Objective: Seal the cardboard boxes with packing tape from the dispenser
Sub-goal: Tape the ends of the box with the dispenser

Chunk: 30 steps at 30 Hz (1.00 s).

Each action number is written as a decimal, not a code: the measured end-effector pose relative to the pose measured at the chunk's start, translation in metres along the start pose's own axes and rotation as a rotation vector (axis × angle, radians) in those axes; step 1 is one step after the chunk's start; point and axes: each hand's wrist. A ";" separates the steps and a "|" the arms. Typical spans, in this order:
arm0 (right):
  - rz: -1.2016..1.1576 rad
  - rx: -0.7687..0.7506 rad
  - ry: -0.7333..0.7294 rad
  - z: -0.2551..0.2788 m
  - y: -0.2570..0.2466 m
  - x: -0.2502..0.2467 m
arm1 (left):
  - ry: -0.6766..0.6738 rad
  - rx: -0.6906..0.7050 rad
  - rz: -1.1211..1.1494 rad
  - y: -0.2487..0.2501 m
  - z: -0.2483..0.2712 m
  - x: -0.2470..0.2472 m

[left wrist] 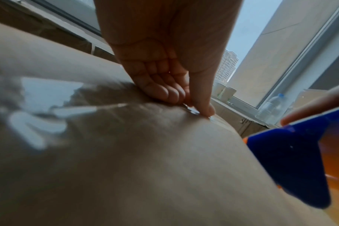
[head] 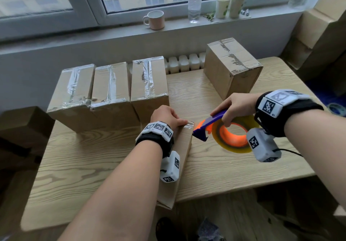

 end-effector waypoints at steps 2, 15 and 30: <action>0.087 0.044 -0.011 -0.001 -0.001 -0.003 | -0.030 0.005 0.011 -0.001 -0.002 -0.003; 0.323 0.036 0.143 -0.024 0.016 0.052 | -0.057 0.097 0.103 -0.020 -0.023 -0.039; 0.429 -0.032 0.131 -0.079 0.000 0.114 | -0.088 0.162 0.081 -0.046 -0.043 -0.040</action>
Point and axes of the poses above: each hand's wrist, its own z-axis away from the middle knuckle, its own x-axis out of the palm, y = z × x, and after that the axes turned 7 degrees about y, right-handed
